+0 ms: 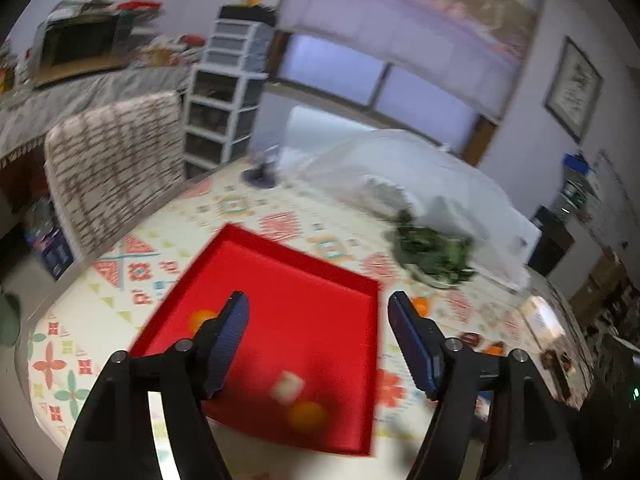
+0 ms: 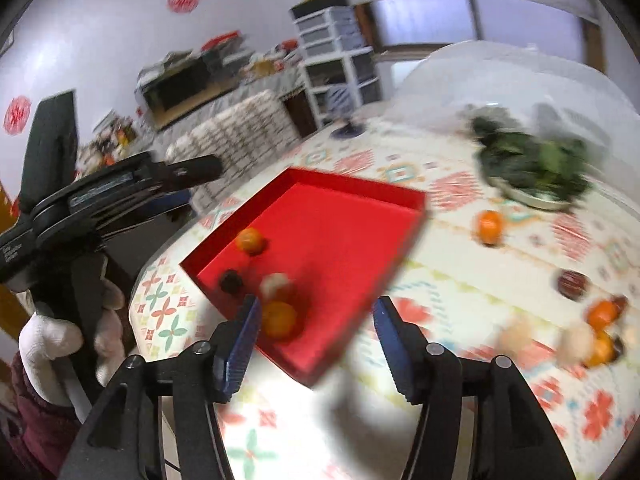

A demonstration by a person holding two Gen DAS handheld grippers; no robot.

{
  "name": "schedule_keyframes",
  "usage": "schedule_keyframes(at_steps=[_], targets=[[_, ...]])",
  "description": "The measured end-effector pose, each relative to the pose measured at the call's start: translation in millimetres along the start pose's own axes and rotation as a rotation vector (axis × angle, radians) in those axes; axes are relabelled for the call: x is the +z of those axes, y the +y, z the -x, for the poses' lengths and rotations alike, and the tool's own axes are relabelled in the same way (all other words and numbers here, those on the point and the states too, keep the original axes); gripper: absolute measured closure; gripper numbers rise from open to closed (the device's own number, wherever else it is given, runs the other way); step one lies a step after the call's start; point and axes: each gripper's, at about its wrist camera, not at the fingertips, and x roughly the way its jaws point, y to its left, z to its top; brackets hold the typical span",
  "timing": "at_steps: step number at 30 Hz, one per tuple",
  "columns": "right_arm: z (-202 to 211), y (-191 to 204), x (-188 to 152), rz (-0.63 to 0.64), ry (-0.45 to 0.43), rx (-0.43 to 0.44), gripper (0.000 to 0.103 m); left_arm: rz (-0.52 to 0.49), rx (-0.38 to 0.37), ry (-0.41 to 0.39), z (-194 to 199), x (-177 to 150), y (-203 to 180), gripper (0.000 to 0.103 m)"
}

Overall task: Organize fruits
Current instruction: 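Lower both held items into the red tray and open both tools, then grasp the beige rice ball with the left tool while the right tool reaches a beige piece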

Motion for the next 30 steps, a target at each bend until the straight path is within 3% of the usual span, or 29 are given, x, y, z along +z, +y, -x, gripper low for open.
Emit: schedule_keyframes(at_steps=[4, 7, 10, 13, 18, 30], targets=[[59.0, -56.9, -15.9, -0.035, -0.095, -0.154, 0.02, -0.065, -0.075, -0.023, 14.8, -11.8, -45.1, 0.022], [93.4, -107.5, -30.3, -0.1, -0.106, -0.271, 0.019, -0.098, -0.122, 0.0, 9.1, -25.7, -72.3, 0.02], [115.5, -160.5, -49.2, -0.218, -0.08, -0.328, 0.019, -0.122, -0.147, 0.07, -16.0, -43.2, -98.0, 0.02], [123.2, -190.3, -64.2, -0.283, -0.057, -0.341, 0.019, -0.136, -0.171, 0.158, -46.1, -59.9, -118.4, 0.02], [105.1, -206.7, -72.9, -0.298, -0.028, -0.323, 0.02, -0.219, -0.169, 0.254, -80.4, -90.2, -145.9, 0.02], [57.0, -238.4, -46.5, -0.297, 0.002, -0.302, 0.031, -0.364, -0.166, 0.328, -127.4, -121.3, -164.2, 0.02]])
